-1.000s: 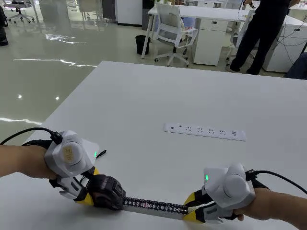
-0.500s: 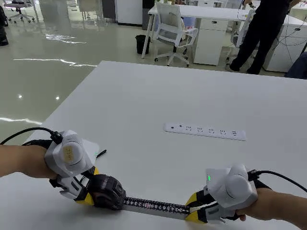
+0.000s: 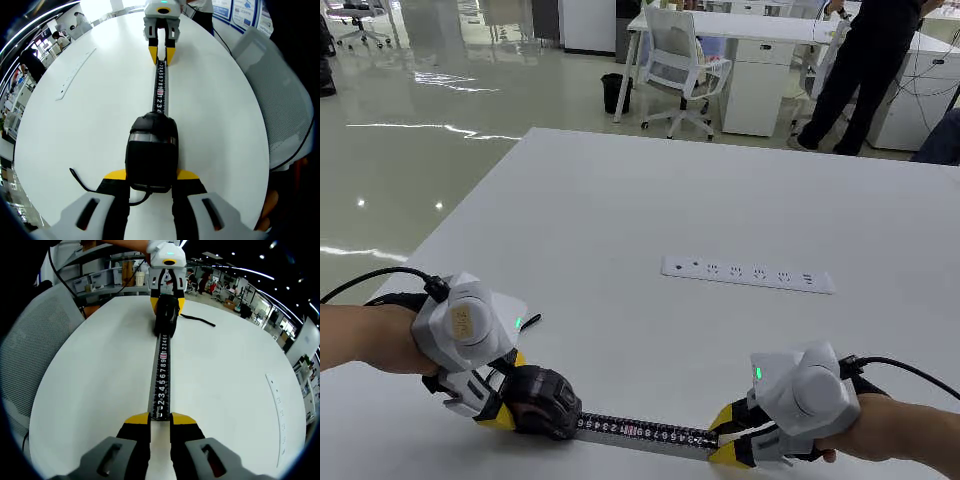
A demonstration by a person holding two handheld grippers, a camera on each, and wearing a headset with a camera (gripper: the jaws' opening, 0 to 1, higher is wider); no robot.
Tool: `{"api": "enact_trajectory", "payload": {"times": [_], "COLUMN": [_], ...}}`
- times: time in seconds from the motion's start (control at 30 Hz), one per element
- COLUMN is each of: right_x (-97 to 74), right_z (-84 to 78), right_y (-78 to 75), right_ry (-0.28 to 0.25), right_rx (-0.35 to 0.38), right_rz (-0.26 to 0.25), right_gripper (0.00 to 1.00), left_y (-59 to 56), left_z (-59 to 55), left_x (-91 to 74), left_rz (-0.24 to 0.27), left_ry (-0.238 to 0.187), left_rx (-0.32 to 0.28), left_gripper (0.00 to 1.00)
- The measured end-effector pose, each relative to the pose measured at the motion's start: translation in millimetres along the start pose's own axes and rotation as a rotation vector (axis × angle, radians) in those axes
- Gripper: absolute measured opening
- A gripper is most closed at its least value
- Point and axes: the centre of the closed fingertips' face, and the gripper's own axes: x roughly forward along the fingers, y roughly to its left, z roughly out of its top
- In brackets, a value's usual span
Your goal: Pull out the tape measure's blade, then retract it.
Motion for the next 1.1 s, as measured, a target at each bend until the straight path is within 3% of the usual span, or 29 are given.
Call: {"api": "enact_trajectory", "payload": {"times": [1.1], "right_x": [-7.4], "right_z": [-9.6], "right_y": [0.4], "right_ry": [0.006], "right_rx": [0.008], "right_rz": [0.000], "right_gripper": [0.13], "left_y": [0.3], "left_z": [0.9], "left_x": [0.6], "left_rz": [-0.001], "left_ry": [-0.002], "left_rx": [-0.002], "left_gripper": [0.27]}}
